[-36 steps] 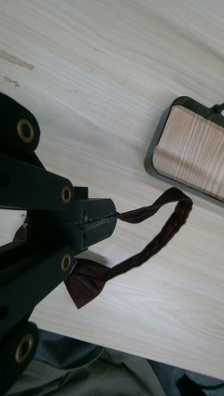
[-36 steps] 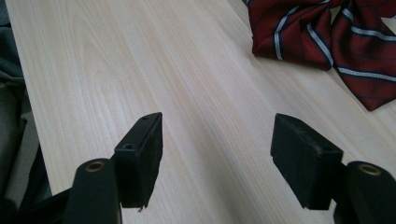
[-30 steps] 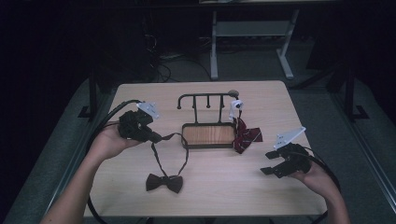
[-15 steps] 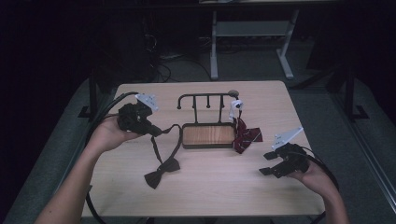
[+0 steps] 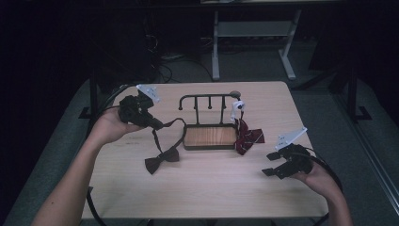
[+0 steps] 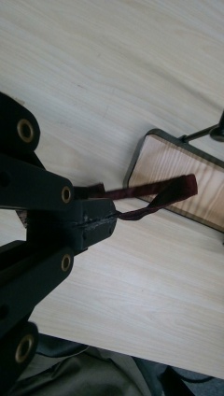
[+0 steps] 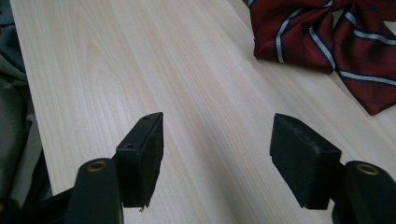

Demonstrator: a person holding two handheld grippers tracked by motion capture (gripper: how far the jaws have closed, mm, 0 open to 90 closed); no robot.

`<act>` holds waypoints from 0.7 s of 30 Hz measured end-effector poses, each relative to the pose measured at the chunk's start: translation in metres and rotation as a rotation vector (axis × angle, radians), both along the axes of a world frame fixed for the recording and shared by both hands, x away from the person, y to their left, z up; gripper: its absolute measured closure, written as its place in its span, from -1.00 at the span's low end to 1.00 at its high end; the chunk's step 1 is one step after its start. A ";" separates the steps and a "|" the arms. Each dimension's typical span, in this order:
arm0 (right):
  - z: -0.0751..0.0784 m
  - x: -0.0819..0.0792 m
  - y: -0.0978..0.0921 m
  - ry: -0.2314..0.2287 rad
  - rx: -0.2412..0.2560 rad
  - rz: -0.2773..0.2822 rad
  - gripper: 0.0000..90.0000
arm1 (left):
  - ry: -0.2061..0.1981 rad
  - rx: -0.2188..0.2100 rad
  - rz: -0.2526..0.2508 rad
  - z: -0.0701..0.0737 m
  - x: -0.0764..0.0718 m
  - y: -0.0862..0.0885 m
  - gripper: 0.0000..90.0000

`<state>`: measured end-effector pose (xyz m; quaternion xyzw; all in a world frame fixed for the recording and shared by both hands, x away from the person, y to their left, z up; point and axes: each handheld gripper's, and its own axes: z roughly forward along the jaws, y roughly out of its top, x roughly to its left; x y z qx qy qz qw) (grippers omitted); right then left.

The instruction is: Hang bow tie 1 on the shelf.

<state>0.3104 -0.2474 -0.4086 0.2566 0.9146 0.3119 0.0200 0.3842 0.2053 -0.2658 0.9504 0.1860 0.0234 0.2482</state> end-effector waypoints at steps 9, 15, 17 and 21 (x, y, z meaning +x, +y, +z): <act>0.002 -0.001 0.000 -0.011 -0.008 0.006 -0.23 | -0.005 -0.016 0.001 0.009 0.007 -0.004 1.00; 0.002 -0.001 0.000 -0.006 -0.008 0.004 -0.23 | -0.019 -0.009 -0.002 0.018 0.013 -0.010 1.00; 0.002 -0.001 0.000 -0.006 -0.009 0.006 -0.23 | -0.020 -0.006 -0.003 0.020 0.015 -0.011 1.00; 0.004 -0.002 -0.001 -0.007 -0.004 0.002 -0.23 | -0.021 -0.002 0.009 0.024 0.018 -0.012 1.00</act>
